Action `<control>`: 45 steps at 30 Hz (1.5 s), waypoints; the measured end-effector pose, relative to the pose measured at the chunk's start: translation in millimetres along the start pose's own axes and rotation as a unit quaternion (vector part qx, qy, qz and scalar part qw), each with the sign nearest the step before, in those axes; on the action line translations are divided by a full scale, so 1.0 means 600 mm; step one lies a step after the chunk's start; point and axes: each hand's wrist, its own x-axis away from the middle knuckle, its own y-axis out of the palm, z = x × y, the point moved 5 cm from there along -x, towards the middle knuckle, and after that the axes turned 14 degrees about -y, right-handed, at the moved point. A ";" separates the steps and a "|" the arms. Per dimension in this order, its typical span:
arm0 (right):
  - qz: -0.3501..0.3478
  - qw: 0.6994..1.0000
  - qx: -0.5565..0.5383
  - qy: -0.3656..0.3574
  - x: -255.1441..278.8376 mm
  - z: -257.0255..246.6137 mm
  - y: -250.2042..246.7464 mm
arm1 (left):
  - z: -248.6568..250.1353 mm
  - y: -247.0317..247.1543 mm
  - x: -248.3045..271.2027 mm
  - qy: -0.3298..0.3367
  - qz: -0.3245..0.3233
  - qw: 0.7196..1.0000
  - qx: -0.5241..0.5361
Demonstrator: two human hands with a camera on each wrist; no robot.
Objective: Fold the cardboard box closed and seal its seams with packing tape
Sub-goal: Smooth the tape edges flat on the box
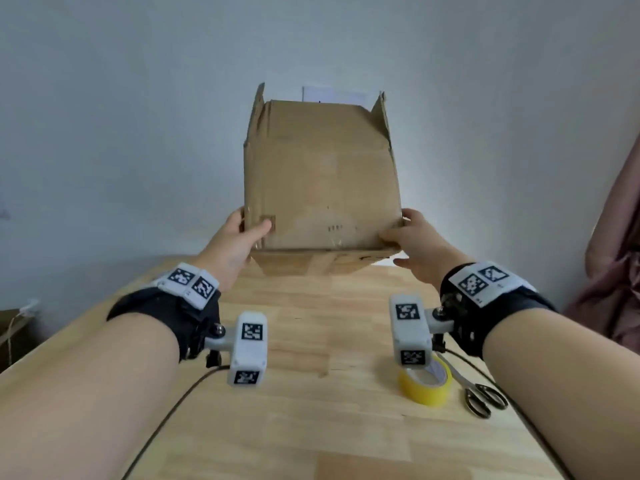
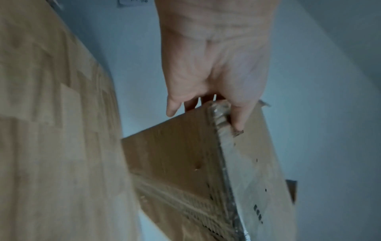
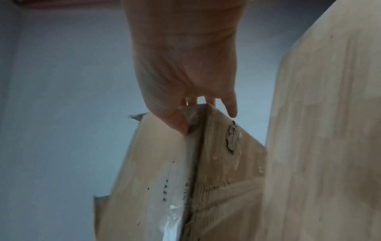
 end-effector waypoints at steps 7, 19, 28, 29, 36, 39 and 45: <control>0.026 0.993 0.113 0.016 0.020 0.168 0.044 | -0.182 0.027 -0.008 -0.058 0.108 0.989 -0.087; 0.039 0.989 0.138 -0.020 -0.028 0.231 0.022 | -0.127 0.066 -0.050 0.060 0.149 0.960 -0.231; -0.060 0.898 0.363 -0.241 -0.051 0.113 0.067 | -0.044 0.086 -0.100 0.072 -0.033 0.906 -0.415; -0.109 0.885 0.374 -0.253 -0.052 0.103 0.087 | -0.036 0.086 -0.101 0.067 -0.072 0.883 -0.458; -0.326 0.836 0.394 -0.197 -0.052 0.082 0.237 | -0.005 0.075 -0.124 -0.071 -0.069 0.970 -0.224; -0.262 0.808 0.490 -0.198 -0.067 0.084 0.261 | 0.001 0.029 -0.136 0.017 -0.017 0.960 -0.280; -0.238 0.818 0.466 -0.239 -0.080 0.094 0.245 | -0.024 0.004 -0.170 0.103 -0.020 0.818 -0.565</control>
